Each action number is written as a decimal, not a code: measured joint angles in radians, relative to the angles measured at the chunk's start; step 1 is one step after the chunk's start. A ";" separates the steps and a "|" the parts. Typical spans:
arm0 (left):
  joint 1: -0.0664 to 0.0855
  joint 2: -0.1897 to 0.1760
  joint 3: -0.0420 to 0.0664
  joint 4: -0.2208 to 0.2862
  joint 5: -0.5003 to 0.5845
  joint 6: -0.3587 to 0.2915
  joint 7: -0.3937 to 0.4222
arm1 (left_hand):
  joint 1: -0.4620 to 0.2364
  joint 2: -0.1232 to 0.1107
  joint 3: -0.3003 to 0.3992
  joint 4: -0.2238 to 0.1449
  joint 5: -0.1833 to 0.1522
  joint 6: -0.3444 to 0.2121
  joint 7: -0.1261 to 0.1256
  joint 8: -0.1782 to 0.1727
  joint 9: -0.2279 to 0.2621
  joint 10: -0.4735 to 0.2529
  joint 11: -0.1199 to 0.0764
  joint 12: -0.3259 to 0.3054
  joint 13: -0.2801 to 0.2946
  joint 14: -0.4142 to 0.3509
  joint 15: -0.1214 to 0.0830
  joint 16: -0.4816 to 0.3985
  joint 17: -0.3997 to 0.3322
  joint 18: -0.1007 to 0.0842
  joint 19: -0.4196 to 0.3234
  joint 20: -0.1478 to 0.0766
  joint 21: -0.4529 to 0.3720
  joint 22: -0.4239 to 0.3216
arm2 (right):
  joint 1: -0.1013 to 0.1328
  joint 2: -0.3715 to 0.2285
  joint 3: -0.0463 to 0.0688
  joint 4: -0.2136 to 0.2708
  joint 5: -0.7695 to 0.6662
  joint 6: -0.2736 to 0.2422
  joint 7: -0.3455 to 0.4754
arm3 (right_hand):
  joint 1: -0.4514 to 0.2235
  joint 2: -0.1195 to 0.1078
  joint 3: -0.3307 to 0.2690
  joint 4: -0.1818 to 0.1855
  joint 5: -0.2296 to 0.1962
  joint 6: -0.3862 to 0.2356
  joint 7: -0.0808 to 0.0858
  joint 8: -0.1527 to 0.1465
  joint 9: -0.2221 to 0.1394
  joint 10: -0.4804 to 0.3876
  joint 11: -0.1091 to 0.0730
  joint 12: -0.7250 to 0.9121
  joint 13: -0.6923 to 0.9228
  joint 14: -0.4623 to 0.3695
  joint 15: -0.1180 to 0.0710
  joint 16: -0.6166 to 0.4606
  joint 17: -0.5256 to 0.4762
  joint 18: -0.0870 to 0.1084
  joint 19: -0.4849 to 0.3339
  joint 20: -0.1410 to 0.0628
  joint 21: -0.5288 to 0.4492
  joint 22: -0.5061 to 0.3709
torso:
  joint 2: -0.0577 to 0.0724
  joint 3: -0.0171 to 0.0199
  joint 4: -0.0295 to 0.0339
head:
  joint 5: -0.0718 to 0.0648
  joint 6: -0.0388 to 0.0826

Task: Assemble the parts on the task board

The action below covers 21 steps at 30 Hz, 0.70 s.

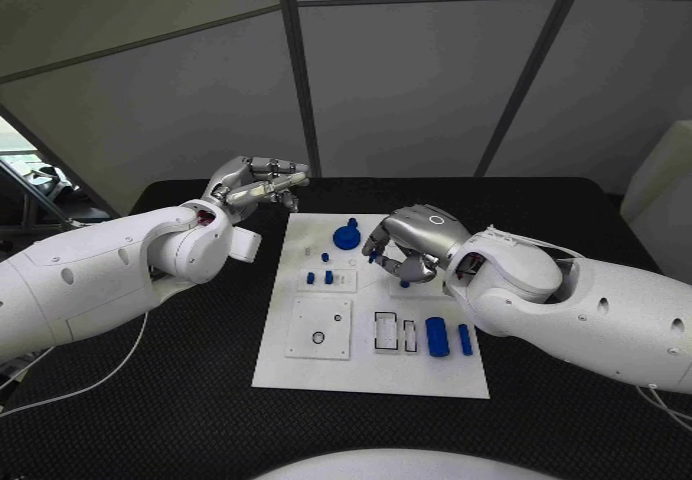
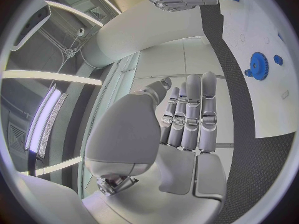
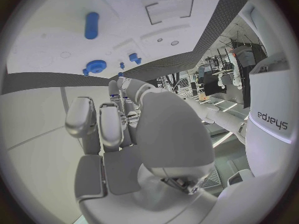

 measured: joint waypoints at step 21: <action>0.002 0.039 -0.003 -0.014 0.001 0.004 -0.003 | 0.000 0.000 -0.003 0.003 0.000 0.000 0.000 0.000 0.000 0.000 0.000 0.000 0.000 -0.003 0.003 0.000 -0.001 0.000 0.000 0.000 0.000 -0.001 | -0.098 0.139 -0.033 -0.085 0.002 0.040 0.037 | -0.013 0.003 0.000 0.000 -0.004 0.002 0.002 -0.008 0.001 0.000 0.000 -0.004 -0.002 0.000 0.000 0.000 0.000 0.000 0.000 0.000 0.000 0.002 | 0.001 0.0019 -0.0005 | 0.067 -0.039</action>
